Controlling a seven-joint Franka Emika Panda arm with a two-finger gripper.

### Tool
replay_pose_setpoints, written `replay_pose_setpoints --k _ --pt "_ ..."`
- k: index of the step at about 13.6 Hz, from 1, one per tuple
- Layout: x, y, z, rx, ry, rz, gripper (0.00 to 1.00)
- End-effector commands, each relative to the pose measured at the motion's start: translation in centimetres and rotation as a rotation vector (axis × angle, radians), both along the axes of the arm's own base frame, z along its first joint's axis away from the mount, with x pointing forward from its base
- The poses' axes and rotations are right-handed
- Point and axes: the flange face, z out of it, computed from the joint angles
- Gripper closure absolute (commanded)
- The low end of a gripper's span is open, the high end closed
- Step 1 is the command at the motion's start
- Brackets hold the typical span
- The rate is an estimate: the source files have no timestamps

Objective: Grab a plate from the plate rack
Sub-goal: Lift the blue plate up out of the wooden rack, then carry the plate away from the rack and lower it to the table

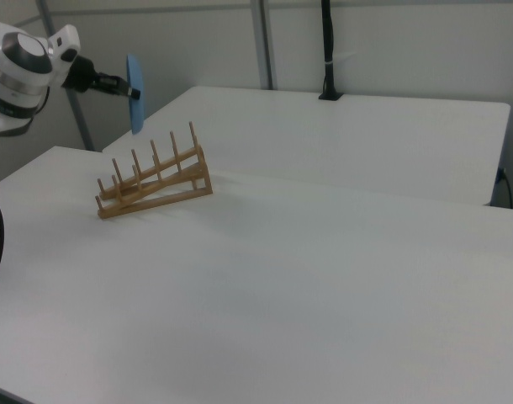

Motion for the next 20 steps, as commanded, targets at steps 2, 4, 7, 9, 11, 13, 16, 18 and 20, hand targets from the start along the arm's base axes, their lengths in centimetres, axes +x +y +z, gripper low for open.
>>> replay_pose_setpoints --k 2,4,7,9,11,13,16,18,20 --pt "-0.6 -3.3 2.6 0.114 0.070 -0.056 1.00" --pt "-0.9 -4.8 3.1 0.198 0.152 -0.050 1.00" --pt "-1.3 -6.4 2.9 0.264 0.303 -0.027 1.00" --pt "-1.5 -7.7 2.4 0.276 0.427 0.028 1.00" --pt "-1.5 -9.4 1.5 0.276 0.539 0.095 1.00" --pt "-1.6 -11.6 0.4 0.240 0.653 0.169 1.00" --pt "-2.1 -15.4 -1.7 0.168 0.857 0.338 1.00" --pt "-2.4 -17.9 -2.7 0.143 0.945 0.442 1.00" --pt "-3.0 -19.4 -4.5 0.092 1.039 0.565 1.00"
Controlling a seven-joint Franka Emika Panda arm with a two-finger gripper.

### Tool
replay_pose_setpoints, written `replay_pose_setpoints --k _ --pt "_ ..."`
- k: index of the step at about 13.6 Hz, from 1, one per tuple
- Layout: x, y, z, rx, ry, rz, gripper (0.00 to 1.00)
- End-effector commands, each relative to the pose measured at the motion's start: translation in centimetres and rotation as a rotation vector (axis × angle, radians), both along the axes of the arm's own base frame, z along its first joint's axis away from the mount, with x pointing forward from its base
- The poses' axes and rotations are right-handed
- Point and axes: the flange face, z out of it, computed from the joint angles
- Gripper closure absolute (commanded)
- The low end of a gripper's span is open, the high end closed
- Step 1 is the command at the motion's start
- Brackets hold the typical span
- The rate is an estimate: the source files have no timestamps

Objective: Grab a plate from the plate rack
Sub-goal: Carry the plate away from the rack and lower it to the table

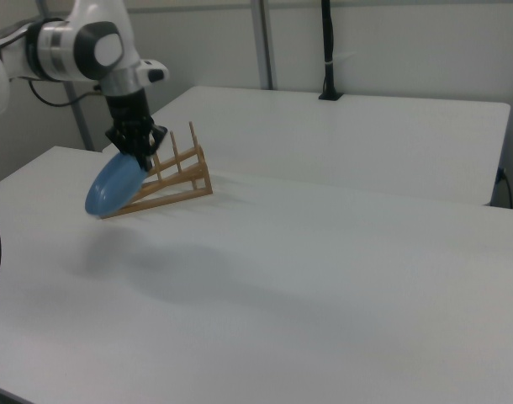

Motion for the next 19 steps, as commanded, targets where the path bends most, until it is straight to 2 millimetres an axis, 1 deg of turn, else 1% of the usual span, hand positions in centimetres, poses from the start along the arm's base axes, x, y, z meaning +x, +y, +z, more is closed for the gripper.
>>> replay_pose_setpoints --k 1,2,5,7,10,11,13,14,15,16,17,18,19 --pt "-2.0 -2.8 -3.0 0.016 0.155 0.257 1.00" --pt "-2.1 -3.9 -4.1 0.022 0.189 0.321 1.00" --pt "-2.6 -5.2 -8.8 0.057 0.282 0.519 1.00" --pt "-2.2 -6.1 -11.7 0.072 0.331 0.563 1.00" --pt "-2.2 -8.5 -15.8 0.120 0.422 0.627 1.00" --pt "-2.3 -9.0 -17.2 0.139 0.451 0.660 1.00" --pt "-2.3 -9.4 -19.1 0.155 0.477 0.692 1.00" --pt "-2.3 -10.0 -19.7 0.164 0.488 0.697 1.00" --pt "-2.3 -10.2 -19.8 0.167 0.487 0.702 0.98" --pt "-2.2 -10.2 -19.9 0.164 0.486 0.693 0.92" --pt "-2.2 -10.2 -19.9 0.162 0.487 0.684 0.81" --pt "-2.2 -10.0 -19.9 0.155 0.489 0.677 0.65" --pt "-2.2 -10.1 -19.9 0.139 0.490 0.642 0.56"
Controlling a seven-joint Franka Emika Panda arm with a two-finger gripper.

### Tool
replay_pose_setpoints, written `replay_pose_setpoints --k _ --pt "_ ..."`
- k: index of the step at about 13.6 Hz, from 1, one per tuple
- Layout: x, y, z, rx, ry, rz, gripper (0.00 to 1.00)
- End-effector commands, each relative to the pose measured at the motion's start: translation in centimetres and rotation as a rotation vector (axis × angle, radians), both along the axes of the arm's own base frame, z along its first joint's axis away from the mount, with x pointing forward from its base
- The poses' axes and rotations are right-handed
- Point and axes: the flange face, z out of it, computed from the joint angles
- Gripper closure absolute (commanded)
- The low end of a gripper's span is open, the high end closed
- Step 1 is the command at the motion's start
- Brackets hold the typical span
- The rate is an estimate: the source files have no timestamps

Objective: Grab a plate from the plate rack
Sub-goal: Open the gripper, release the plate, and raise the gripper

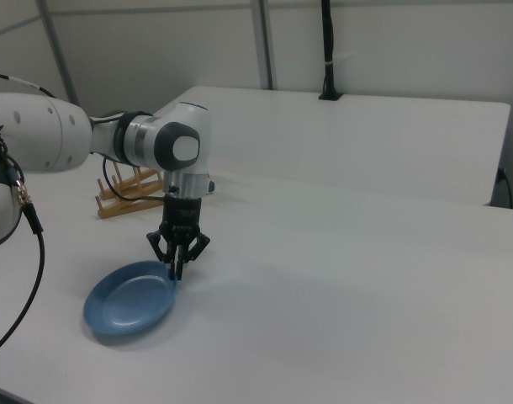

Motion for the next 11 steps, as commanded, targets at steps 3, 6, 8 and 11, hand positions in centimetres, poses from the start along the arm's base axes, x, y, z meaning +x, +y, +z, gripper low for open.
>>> replay_pose_setpoints --k 3,6,8,11 --pt "0.1 0.1 2.5 -0.121 -0.037 -0.182 0.28" --pt "0.5 -0.1 6.5 -0.278 -0.134 -0.333 0.00" --pt "0.0 0.5 10.7 -0.371 -0.227 -0.420 0.00" --pt "-1.4 1.1 17.3 -0.401 -0.341 -0.572 0.00"
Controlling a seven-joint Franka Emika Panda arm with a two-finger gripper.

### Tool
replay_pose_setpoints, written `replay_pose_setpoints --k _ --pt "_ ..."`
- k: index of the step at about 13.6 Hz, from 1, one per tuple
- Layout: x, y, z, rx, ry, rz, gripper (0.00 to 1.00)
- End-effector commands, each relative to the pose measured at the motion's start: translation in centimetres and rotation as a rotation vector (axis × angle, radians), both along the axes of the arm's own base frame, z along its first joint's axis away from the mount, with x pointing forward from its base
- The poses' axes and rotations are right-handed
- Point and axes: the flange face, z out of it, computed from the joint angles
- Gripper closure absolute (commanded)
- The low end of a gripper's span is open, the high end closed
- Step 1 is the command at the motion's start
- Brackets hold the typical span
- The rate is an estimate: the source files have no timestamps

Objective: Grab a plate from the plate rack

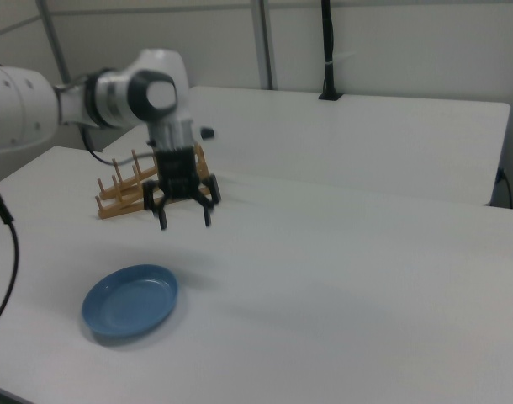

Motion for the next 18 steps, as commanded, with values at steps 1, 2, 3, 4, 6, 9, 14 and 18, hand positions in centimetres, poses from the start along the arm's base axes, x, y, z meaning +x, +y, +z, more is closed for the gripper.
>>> replay_pose_setpoints --k 1,2,3,4,6,9,14,18 --pt "-3.1 0.9 9.0 -0.066 -0.166 -0.212 0.00" --pt "-3.8 0.9 11.0 -0.072 -0.213 -0.284 0.00" --pt "-4.6 1.0 12.9 -0.068 -0.249 -0.337 0.00" --pt "-5.5 0.9 14.9 -0.057 -0.280 -0.377 0.00" --pt "-8.0 0.3 17.1 -0.016 -0.314 -0.417 0.00" --pt "-9.3 -0.6 18.4 0.018 -0.344 -0.453 0.00" --pt "-9.1 -0.3 18.2 0.002 -0.355 -0.561 0.00" --pt "-9.0 -0.6 18.2 -0.001 -0.350 -0.564 0.00"
